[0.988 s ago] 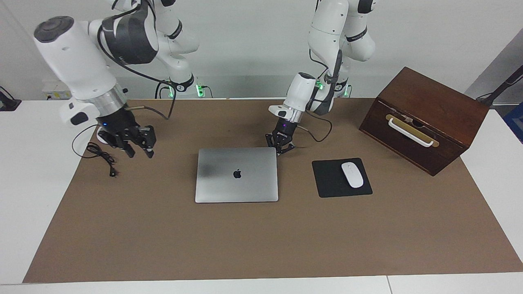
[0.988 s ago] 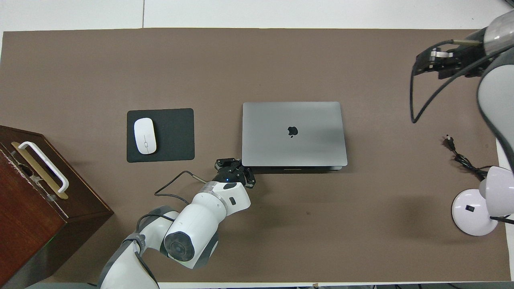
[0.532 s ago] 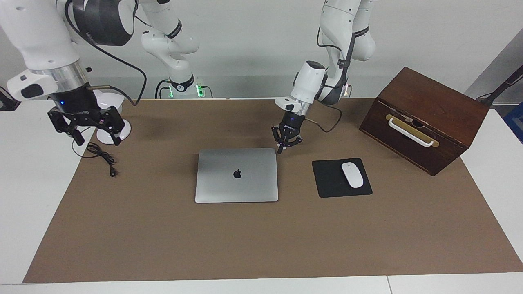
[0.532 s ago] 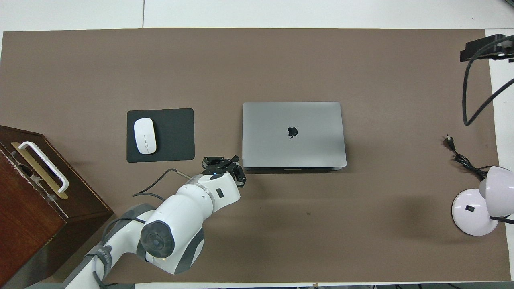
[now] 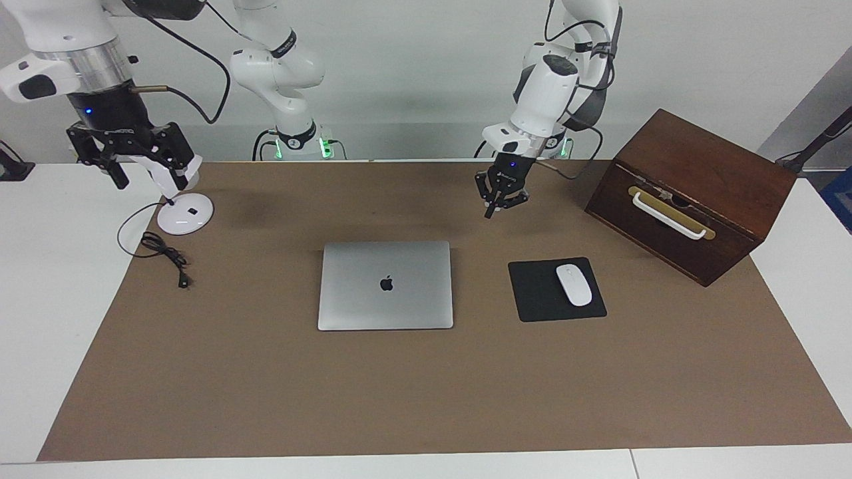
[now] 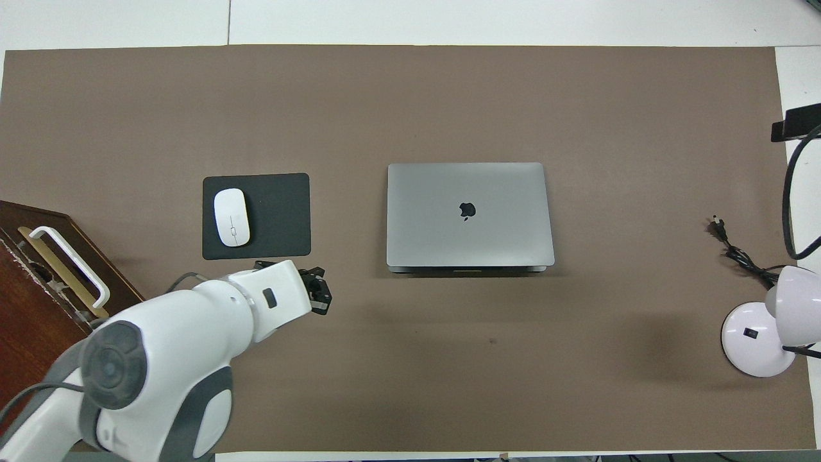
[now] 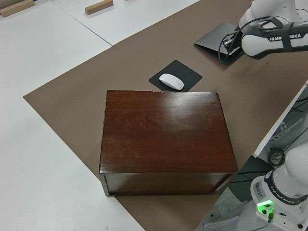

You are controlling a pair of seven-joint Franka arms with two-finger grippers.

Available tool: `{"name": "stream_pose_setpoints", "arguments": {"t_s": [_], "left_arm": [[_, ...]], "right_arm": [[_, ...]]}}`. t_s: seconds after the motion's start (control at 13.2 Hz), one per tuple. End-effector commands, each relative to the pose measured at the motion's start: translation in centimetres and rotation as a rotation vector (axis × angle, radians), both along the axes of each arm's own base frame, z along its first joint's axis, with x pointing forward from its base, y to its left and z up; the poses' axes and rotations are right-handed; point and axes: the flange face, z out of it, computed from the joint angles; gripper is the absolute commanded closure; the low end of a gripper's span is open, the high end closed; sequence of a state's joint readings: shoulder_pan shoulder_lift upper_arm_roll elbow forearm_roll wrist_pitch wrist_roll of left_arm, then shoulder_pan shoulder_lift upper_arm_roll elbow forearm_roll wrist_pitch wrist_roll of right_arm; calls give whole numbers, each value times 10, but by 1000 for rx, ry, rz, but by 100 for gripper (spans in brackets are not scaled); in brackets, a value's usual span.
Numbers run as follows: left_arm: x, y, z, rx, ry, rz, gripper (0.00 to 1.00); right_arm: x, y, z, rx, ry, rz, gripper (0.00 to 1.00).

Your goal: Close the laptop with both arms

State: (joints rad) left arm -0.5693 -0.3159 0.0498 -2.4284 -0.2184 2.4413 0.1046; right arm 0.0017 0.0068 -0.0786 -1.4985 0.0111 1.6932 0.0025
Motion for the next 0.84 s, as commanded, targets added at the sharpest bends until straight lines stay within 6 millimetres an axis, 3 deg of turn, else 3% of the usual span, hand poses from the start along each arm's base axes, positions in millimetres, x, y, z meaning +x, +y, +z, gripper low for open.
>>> {"name": "stream_pose_setpoints", "arguments": {"t_s": [0.0,0.38,0.61,0.76], "left_arm": [[3,33,43,17,66,11,100],[23,97,101,101,113,95,100],[36,145,122,108,127,194,100],[41,179,135,119,152,263,82]], "right_arm": [[-22,3,-17,-5,-17,-20,0],[-23,4,-18,-4,-2,-19,0],[-23,4,-18,-4,4,-20,0],[-23,4,-17,-4,3,-17,0]]}}
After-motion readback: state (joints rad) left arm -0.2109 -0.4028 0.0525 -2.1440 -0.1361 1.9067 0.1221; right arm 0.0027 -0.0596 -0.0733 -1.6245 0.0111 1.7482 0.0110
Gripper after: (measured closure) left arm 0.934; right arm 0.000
